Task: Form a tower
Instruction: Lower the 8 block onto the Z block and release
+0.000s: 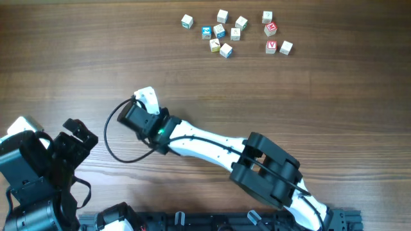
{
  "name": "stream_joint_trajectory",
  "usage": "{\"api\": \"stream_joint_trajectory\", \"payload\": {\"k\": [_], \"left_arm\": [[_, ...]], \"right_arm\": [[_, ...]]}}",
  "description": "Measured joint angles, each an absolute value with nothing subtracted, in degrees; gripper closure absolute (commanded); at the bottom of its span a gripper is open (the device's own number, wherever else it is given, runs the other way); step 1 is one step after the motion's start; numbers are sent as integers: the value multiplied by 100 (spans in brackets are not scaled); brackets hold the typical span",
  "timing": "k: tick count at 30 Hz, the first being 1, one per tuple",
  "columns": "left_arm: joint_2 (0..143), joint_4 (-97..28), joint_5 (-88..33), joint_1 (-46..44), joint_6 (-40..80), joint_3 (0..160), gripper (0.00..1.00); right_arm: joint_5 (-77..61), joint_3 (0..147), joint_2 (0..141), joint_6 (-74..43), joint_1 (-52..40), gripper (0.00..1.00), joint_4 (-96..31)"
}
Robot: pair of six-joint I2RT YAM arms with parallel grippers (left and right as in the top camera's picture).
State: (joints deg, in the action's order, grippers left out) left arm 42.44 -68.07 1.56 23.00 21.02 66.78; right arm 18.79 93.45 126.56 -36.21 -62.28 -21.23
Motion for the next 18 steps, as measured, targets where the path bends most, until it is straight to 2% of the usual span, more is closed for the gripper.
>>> {"api": "stream_joint_trajectory", "payload": {"k": [18], "left_arm": [[4244,-6681,156,2300,2060,6683,0]], "right_arm": [[2106,9345,12656,-4117,-6309,87,-2158]]}}
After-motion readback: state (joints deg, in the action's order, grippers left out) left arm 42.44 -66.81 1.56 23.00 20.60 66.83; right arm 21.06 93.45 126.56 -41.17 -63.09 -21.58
